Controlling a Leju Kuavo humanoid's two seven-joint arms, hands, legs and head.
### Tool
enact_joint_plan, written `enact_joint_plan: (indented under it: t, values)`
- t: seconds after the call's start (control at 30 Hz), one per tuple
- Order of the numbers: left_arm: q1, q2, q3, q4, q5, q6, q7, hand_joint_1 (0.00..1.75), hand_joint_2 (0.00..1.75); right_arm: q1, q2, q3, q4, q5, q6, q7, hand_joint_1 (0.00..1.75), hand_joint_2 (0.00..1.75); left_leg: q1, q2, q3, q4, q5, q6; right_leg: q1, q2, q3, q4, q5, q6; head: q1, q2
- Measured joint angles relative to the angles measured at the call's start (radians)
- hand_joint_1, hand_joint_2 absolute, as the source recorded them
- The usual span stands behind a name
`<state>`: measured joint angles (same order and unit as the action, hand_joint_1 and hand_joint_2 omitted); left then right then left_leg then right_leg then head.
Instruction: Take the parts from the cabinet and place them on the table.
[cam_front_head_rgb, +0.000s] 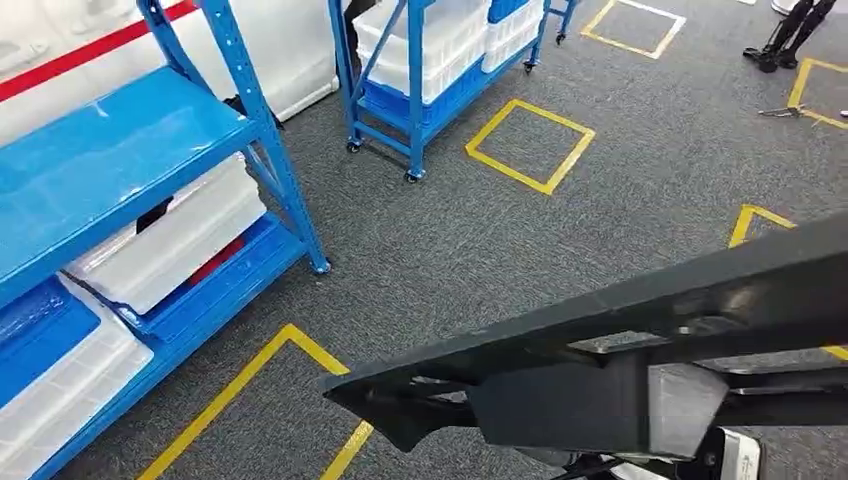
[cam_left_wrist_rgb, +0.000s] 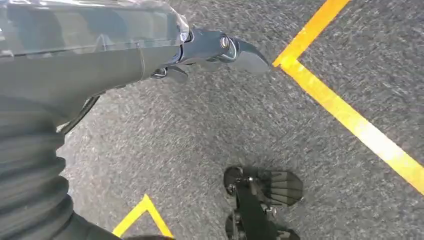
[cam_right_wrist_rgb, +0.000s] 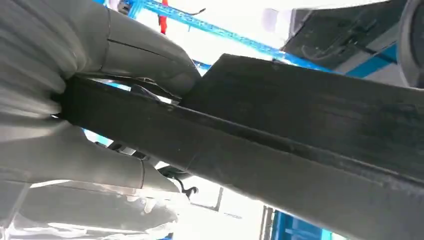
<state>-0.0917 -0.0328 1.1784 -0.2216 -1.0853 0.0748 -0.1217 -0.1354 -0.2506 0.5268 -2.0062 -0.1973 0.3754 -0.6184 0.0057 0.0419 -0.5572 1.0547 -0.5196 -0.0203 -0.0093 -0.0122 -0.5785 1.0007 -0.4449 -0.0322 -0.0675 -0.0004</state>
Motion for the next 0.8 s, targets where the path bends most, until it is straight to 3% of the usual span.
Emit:
enact_joint_plan:
  t: [0.07,0.1,0.13,0.17,0.23,0.27,0.3,0.33,0.4,0.47,0.5,0.53,0.57,0.63,0.67,0.7,0.73,0.8]
  values:
    - [0.002,-0.008,0.0,0.0,0.01,0.0,-0.009,0.0,1.75,-0.023,-0.003,0.001,0.008,-0.024,0.013,0.005,1.73,1.75,0.004,-0.028,-0.071,0.157,-0.079,-0.007,0.0,0.02,-0.003,0.001,0.002,-0.003,0.0,0.0]
    - [0.003,-0.013,0.0,0.0,0.015,-0.002,-0.018,0.0,1.75,-0.03,-0.005,0.001,0.011,-0.032,0.016,0.006,1.73,1.75,0.005,-0.031,-0.108,0.232,-0.103,-0.01,0.001,0.032,-0.004,0.002,0.003,-0.003,0.0,0.0]
    - [0.003,-0.02,0.0,0.001,0.016,-0.006,-0.028,0.0,1.75,-0.036,-0.007,0.002,0.014,-0.036,0.017,0.006,1.73,1.75,0.005,-0.032,-0.125,0.265,-0.102,-0.011,0.001,0.041,-0.004,0.003,0.003,-0.002,0.0,0.0]
    - [0.002,-0.024,0.0,0.001,0.018,-0.008,-0.035,0.0,1.75,-0.041,-0.007,0.006,0.017,-0.039,0.017,0.008,1.73,1.75,0.006,-0.032,-0.117,0.247,-0.078,-0.011,0.0,0.051,-0.003,0.005,0.003,-0.002,0.0,0.0]
    - [0.0,-0.029,0.0,0.001,0.023,-0.006,-0.042,0.0,1.75,-0.056,-0.007,0.014,0.019,-0.048,0.013,0.01,1.73,1.75,0.009,-0.036,-0.062,0.124,-0.002,-0.009,0.0,0.071,-0.003,0.009,0.003,0.0,0.0,0.0]
    - [0.0,-0.03,0.0,0.001,0.025,-0.004,-0.044,0.0,1.75,-0.063,-0.007,0.018,0.019,-0.051,0.012,0.01,1.73,1.75,0.011,-0.047,-0.032,0.06,0.03,-0.007,0.0,0.079,-0.003,0.011,0.002,0.003,0.0,0.0]
    - [-0.001,-0.03,0.0,0.001,0.026,-0.001,-0.045,0.0,1.75,-0.071,-0.007,0.021,0.019,-0.055,0.011,0.01,1.73,1.75,0.014,-0.071,-0.004,-0.003,0.058,-0.005,-0.001,0.087,-0.003,0.014,0.001,0.006,0.0,0.0]
    - [-0.001,-0.031,0.0,0.001,0.026,0.009,-0.045,0.0,1.75,-0.08,-0.006,0.026,0.019,-0.062,0.011,0.01,1.73,1.75,0.014,-0.113,0.011,-0.036,0.042,-0.002,0.004,0.096,-0.008,0.019,0.0,0.013,0.0,0.0]
    - [-0.001,-0.031,0.001,0.001,0.029,0.023,-0.051,0.0,1.75,-0.099,0.001,0.035,0.019,-0.08,0.012,0.012,1.73,1.75,0.01,-0.101,0.008,-0.043,0.044,0.007,-0.003,0.113,-0.02,0.02,0.006,0.027,0.0,0.0]
    - [-0.003,-0.029,0.002,0.0,0.038,0.029,-0.068,0.0,1.75,-0.121,0.006,0.045,0.019,-0.101,0.012,0.012,1.73,1.75,0.009,-0.084,0.01,-0.048,0.052,0.022,-0.003,0.132,-0.024,0.014,0.014,0.042,0.0,0.0]
    - [-0.006,-0.027,0.002,0.0,0.041,0.027,-0.075,0.0,1.75,-0.133,0.006,0.049,0.021,-0.109,0.011,0.012,1.73,1.75,0.016,-0.069,0.011,-0.056,0.06,0.032,-0.007,0.115,-0.028,0.024,0.006,0.044,0.0,0.0]
    - [-0.007,-0.024,0.003,0.0,0.044,0.025,-0.082,0.0,1.75,-0.149,0.006,0.051,0.022,-0.116,0.011,0.011,1.73,1.75,0.014,-0.061,0.011,-0.059,0.062,0.038,-0.001,0.066,-0.045,0.058,-0.022,0.046,0.0,0.0]
    - [-0.005,-0.019,0.006,0.0,0.047,0.025,-0.087,0.0,1.75,-0.163,0.006,0.053,0.024,-0.123,0.01,0.009,1.73,1.75,0.013,-0.05,0.009,-0.059,0.062,0.043,-0.002,0.041,-0.076,0.121,-0.06,0.048,0.0,0.0]
    - [-0.001,-0.011,0.016,0.0,0.049,0.026,-0.097,0.0,1.75,-0.181,0.007,0.062,0.038,-0.151,0.008,0.005,1.73,1.75,0.008,-0.027,0.006,-0.059,0.062,0.043,-0.006,0.022,-0.15,0.279,-0.127,0.053,0.0,0.0]
    - [0.0,-0.007,0.018,0.0,0.051,0.026,-0.097,0.0,1.75,-0.189,0.007,0.065,0.047,-0.163,0.006,0.004,1.73,1.75,0.007,-0.017,0.005,-0.058,0.062,0.044,-0.006,0.019,-0.171,0.324,-0.136,0.055,0.0,0.0]
    - [-0.001,-0.001,0.019,0.0,0.052,0.027,-0.097,0.0,1.75,-0.198,0.006,0.067,0.062,-0.179,0.001,0.003,1.73,1.75,0.007,-0.005,0.005,-0.058,0.062,0.044,-0.007,0.016,-0.17,0.324,-0.121,0.055,0.0,0.0]
    - [-0.002,0.002,0.019,0.0,0.052,0.027,-0.094,0.0,1.75,-0.204,0.004,0.068,0.074,-0.194,-0.009,0.0,1.73,1.75,0.006,0.005,0.005,-0.058,0.061,0.043,-0.007,0.014,-0.145,0.277,-0.09,0.053,0.0,0.0]
    - [-0.003,0.008,0.019,0.0,0.049,0.027,-0.084,0.0,1.75,-0.214,-0.003,0.068,0.096,-0.211,-0.02,-0.003,1.73,1.75,0.004,0.021,0.01,-0.058,0.058,0.039,-0.003,-0.013,-0.044,0.092,-0.008,0.043,0.0,0.0]
